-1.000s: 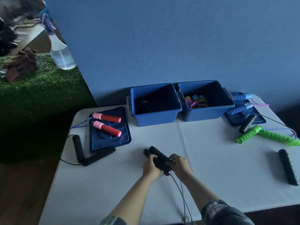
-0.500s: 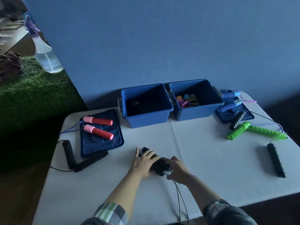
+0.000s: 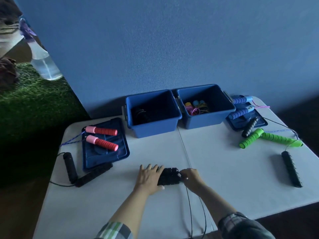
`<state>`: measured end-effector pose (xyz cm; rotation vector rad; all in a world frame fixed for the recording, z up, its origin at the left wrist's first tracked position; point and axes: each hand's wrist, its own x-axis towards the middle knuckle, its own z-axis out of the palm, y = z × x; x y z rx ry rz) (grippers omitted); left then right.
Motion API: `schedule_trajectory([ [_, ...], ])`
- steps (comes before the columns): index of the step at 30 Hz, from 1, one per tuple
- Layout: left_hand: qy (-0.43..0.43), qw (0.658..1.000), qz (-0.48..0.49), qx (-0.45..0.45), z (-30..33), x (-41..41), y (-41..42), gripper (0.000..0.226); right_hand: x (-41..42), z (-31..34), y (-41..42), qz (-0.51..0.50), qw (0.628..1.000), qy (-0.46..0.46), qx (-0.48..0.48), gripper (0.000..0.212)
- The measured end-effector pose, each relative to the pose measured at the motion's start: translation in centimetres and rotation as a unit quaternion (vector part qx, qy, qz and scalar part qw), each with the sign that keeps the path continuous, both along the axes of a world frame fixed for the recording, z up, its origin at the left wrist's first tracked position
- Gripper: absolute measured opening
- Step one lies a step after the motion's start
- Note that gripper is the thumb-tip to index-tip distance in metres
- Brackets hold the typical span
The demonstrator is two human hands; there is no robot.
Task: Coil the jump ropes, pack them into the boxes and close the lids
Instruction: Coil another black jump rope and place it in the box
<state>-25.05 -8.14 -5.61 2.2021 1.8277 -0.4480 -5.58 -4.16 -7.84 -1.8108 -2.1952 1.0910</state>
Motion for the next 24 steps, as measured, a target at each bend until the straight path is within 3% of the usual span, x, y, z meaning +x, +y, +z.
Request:
schedule_trajectory([
  [5,0.006,1.0,-0.02,-0.002,-0.6,0.3,-0.6,0.074,-0.2,0.5,0.2,-0.036,0.998,0.049,-0.015,0.018],
  [10,-0.11,0.994,-0.026,0.005,-0.6,0.2,-1.2,0.057,0.0,1.6,1.6,-0.038,0.996,0.077,-0.007,0.032],
  [14,-0.185,0.981,-0.001,0.058,1.3,0.9,0.0,0.059,-0.2,4.5,4.3,-0.017,0.994,0.077,0.075,0.038],
  [19,-0.215,0.97,0.019,0.11,5.0,1.1,3.6,0.061,-0.8,9.7,9.2,-0.05,0.986,0.089,0.134,0.031],
  [24,-0.305,0.944,0.081,0.093,8.8,0.9,6.1,0.055,-0.6,13.7,12.1,-0.043,0.98,0.129,0.143,0.018],
])
